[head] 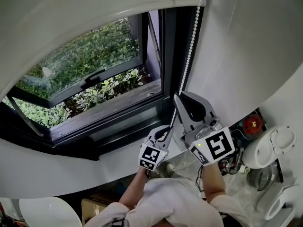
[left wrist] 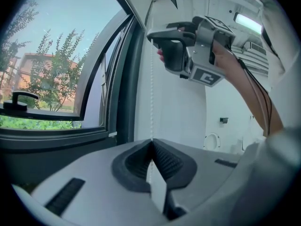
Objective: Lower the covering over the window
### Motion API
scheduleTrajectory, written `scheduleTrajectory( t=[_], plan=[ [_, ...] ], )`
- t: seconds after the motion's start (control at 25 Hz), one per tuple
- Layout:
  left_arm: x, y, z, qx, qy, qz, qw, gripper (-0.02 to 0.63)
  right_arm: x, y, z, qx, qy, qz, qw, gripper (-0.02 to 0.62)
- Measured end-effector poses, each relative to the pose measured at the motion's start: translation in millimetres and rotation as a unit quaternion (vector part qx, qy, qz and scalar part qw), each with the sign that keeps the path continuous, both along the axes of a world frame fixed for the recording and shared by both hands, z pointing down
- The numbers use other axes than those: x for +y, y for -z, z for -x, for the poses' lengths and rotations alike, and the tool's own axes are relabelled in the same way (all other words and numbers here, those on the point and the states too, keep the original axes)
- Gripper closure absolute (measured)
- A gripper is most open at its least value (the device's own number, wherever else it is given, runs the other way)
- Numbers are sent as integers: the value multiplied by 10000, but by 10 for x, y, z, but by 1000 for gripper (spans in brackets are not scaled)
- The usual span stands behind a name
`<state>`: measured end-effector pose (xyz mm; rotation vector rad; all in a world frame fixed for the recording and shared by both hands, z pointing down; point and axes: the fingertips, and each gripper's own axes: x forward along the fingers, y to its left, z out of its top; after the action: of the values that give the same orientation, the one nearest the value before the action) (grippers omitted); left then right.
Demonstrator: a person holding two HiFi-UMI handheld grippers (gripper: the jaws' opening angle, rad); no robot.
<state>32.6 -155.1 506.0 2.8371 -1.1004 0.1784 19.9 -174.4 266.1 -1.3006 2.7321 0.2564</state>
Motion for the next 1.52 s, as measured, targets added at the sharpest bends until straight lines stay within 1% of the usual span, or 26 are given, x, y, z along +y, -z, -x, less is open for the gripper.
scheduleTrajectory(
  t=[0.12,0.36,0.64,1.0,1.16,1.28,1.52],
  plan=[
    [29,-75,-31,-150,-61,82,9998,592,-32,-107,9,-2,-72,137,9999,598],
    [92,-453,-35,-324,-61,430,9985,592,-107,-497,41,-7,-69,532,9986,598],
    [100,-752,-57,-470,-83,678,9966,592,-169,-809,29,-131,-167,641,9977,598],
    [159,-1227,-77,-660,-144,1116,9914,592,-212,-1326,69,-69,-195,1151,9931,598],
    [162,-1484,-55,-763,-135,1228,9894,592,-225,-1522,94,-16,-187,1351,9907,598],
    [188,-1575,-50,-807,-167,1410,9866,592,-237,-1669,95,18,-192,1499,9885,599],
    [238,-1794,-22,-888,-156,1608,9829,592,-242,-1897,94,103,-215,1714,9849,599]
  ],
)
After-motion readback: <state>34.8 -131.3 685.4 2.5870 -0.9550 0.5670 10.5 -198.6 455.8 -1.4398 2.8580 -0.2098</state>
